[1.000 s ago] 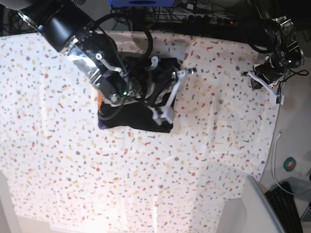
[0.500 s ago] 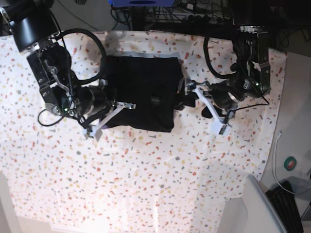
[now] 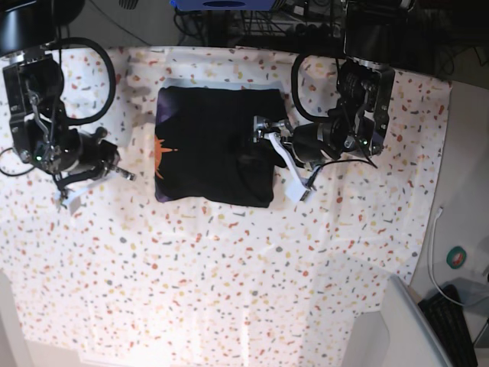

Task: Layout the t-shirt on the table in an organized manner, then fold the t-shirt properly
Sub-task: 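Smooth the folded bundle's sides with both grippers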

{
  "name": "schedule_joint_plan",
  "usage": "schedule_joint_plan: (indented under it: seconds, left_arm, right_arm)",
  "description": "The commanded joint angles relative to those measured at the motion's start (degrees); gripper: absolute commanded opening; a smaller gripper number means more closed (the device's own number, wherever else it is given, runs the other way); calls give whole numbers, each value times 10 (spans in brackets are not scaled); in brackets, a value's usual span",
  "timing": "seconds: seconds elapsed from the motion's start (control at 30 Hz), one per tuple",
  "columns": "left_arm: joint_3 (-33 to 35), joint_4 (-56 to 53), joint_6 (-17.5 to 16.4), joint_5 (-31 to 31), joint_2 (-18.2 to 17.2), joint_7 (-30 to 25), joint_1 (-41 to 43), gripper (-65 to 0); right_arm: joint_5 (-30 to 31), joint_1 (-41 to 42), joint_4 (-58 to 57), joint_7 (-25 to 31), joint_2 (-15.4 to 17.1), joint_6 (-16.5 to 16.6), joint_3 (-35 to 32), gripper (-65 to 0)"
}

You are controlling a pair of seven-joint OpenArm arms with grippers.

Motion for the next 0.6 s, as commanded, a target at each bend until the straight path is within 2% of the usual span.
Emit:
schedule_joint_plan:
  seconds: [0.0,0.1,0.17,0.27,0.4,0.43,0.5,0.57]
  left_arm:
    - [3,-2,1,-8,1,-2,-7,0]
    - [2,-30,1,-8,1,-2,-12,0]
    - [2,-41,8,-8,1,-2,-12,0]
    - [6,-45,38,-8,1,-2,-12,0]
    - [6,-46,44,-7,2,-2,-12,0]
    - [6,-46,44,-7,2,-2,-12,-23]
    - [6,-44,56,-1,2,-1,-13,-237]
    - [5,-42,88,22,2,0,-13,-416]
  right_arm:
    - [6,-5,11,2,5,25,20,-650]
    - [6,-19,11,2,2,93,77,-650]
    - [7,-26,10,2,1,120,104,-650]
    - [7,-30,10,2,1,123,131,-650]
    - [6,-36,10,2,1,123,149,-650]
    - [5,-37,10,2,1,123,149,-650]
    - [4,-38,10,2,1,124,149,-650]
    - [4,-39,10,2,1,124,155,-650]
